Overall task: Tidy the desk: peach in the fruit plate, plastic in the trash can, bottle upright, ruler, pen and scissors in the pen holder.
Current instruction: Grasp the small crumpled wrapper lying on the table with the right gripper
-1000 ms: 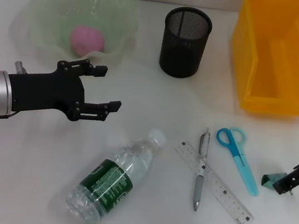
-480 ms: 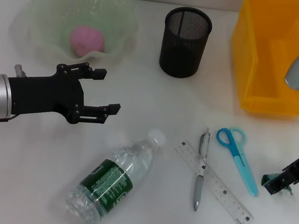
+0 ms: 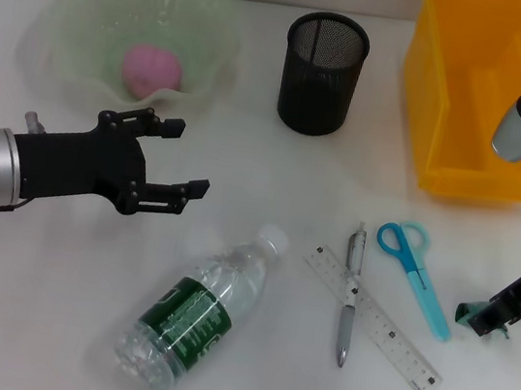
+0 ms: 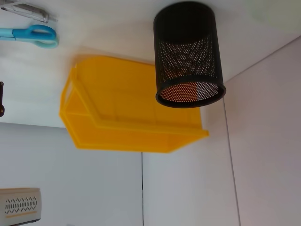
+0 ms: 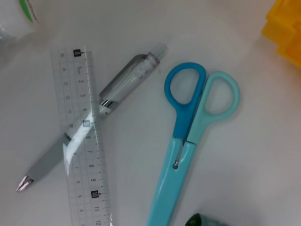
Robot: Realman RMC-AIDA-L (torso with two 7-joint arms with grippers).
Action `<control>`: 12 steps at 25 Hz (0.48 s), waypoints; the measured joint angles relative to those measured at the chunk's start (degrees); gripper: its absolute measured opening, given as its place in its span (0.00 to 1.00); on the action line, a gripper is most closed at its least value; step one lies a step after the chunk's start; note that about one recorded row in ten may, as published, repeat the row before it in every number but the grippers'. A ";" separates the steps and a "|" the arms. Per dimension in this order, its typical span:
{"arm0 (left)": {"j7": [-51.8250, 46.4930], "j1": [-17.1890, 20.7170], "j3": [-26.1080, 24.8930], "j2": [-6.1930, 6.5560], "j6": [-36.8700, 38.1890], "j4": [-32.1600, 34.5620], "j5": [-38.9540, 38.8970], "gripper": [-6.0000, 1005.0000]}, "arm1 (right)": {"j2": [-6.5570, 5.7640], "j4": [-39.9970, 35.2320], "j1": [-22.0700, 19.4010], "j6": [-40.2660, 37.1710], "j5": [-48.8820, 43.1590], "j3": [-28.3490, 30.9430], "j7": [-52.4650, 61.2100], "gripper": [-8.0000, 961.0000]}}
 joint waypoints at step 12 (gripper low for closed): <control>0.00 -0.01 0.00 0.00 0.01 0.02 0.00 0.85 | 0.00 1.69 0.18 1.42 0.68 -0.09 -0.37 0.45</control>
